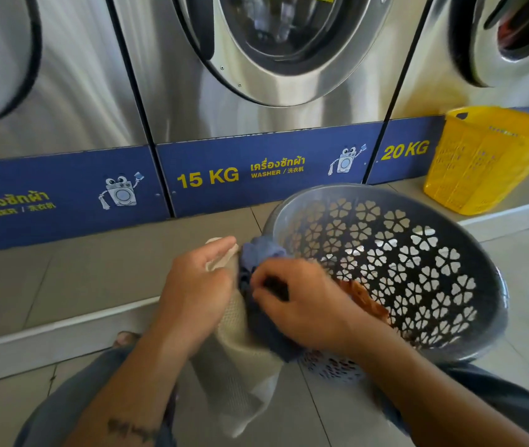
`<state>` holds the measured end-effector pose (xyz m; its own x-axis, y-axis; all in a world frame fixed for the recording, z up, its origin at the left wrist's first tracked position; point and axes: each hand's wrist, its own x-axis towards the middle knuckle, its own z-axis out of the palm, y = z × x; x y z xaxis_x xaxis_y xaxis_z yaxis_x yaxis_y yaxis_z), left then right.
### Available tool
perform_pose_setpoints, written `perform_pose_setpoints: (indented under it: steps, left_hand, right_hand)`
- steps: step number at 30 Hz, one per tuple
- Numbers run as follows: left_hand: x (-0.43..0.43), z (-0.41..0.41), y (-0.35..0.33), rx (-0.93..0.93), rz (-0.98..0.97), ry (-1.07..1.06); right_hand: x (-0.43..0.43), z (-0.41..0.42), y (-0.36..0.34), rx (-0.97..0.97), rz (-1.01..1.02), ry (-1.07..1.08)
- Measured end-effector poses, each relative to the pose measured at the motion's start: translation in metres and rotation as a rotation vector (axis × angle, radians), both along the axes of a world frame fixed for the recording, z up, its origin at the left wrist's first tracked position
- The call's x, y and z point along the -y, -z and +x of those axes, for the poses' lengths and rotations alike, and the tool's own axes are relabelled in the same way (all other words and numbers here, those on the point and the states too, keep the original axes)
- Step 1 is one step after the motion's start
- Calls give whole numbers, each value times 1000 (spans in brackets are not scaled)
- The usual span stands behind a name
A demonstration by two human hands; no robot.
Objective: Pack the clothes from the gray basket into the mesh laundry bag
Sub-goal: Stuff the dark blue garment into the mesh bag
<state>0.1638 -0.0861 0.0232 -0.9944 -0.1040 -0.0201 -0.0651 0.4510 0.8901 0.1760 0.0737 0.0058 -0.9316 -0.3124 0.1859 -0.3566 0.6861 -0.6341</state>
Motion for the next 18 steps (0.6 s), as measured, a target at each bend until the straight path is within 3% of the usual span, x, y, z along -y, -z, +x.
perform_pose_setpoints:
  steps: [2, 3, 6, 8, 10, 13, 14, 18]
  left_hand:
    - [4, 2, 0, 18, -2, 1]
    - [6, 3, 1, 28, 2, 12]
    - [9, 5, 2, 63, 15, 43]
    - [8, 5, 2, 84, 26, 50]
    - [7, 4, 3, 104, 29, 47]
    - [4, 6, 6, 112, 11, 49]
    - [3, 6, 6, 113, 8, 53]
    - [0, 7, 5, 120, 16, 60]
  right_hand:
    - [-1, 1, 6, 102, 167, -140]
    - [-5, 0, 5, 141, 142, -126]
    - [-20, -7, 1, 124, -49, 69]
    - [-31, -16, 13, 48, 77, 177]
    - [-41, -22, 29, 252, 154, 229]
    - [-54, -26, 48, 720, -256, 247]
    - [-56, -26, 50, 783, -348, 234]
    - [-52, -28, 45, 672, -318, 222]
